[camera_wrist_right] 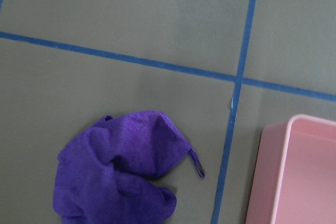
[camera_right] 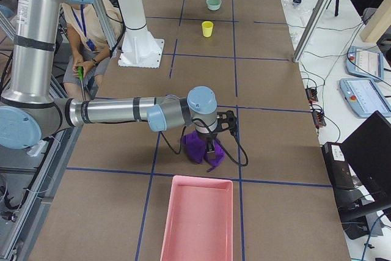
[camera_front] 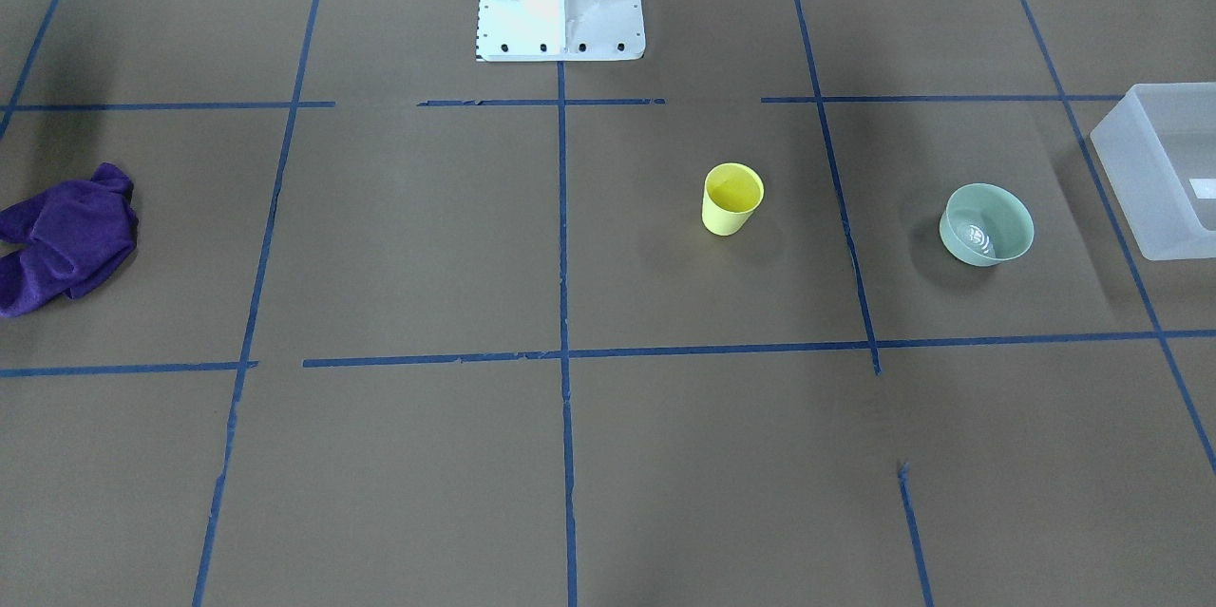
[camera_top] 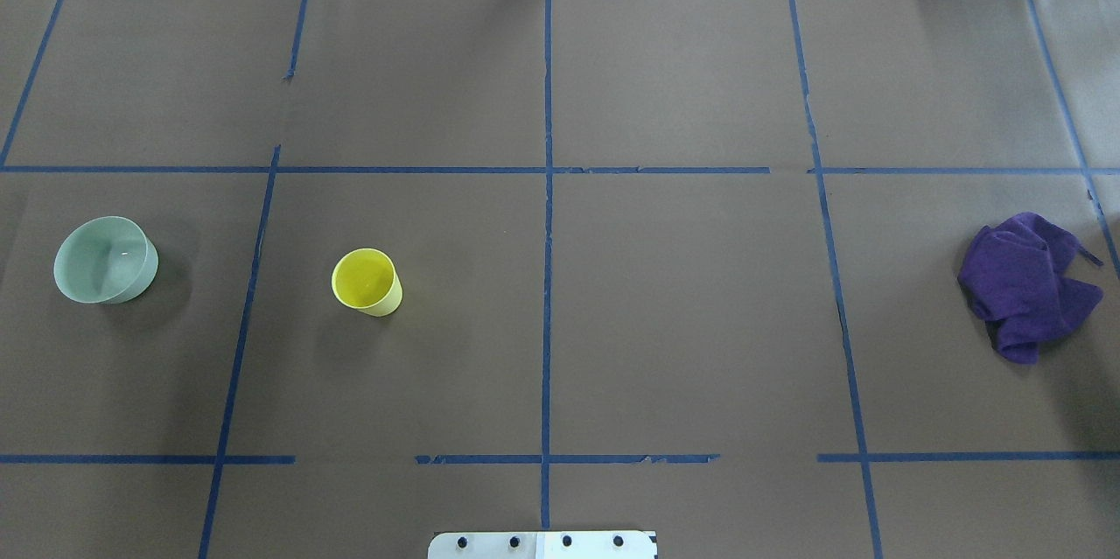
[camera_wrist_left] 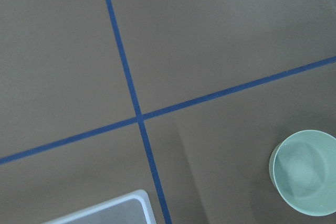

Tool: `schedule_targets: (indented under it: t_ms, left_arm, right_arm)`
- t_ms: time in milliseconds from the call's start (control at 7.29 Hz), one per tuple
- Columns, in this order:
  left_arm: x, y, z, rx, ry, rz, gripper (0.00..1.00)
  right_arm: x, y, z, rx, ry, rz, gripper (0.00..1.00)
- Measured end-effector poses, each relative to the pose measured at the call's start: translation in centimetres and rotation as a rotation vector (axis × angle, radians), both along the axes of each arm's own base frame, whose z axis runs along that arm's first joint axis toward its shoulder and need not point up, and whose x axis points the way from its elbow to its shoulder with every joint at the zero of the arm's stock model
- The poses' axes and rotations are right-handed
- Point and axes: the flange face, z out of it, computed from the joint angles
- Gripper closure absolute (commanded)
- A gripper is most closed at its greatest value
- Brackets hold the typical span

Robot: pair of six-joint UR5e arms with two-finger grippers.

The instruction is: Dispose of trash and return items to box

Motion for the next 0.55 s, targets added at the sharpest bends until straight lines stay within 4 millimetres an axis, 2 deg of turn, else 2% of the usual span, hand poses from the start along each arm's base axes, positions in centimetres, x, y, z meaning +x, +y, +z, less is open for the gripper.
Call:
schedule_targets:
  t_ms: [137,275,412,549]
  left_arm:
    - [0.1,-1.1,-1.1,0.143,0.002,0.0,0.0]
    - [0.2,-1.8,-1.8,0.253,0.022,-0.018,0.0]
    - [0.8,-1.7,-2.1,0.3,0.076,-0.059,0.0]
    - [2.6,-1.5,-2.8,0.31,0.143,-0.089,0.0]
  right_arm:
    - [-0.1,-1.2,-1.9,0.08,-0.011,0.005,0.0]
    - [-0.2,-1.9,-3.0,0.103,-0.025,0.02,0.0]
    - [-0.2,-2.3,-3.6,0.099,-0.038,0.037,0.0]
    - [-0.3,-2.4,-3.8,0.093,-0.051,0.044,0.0]
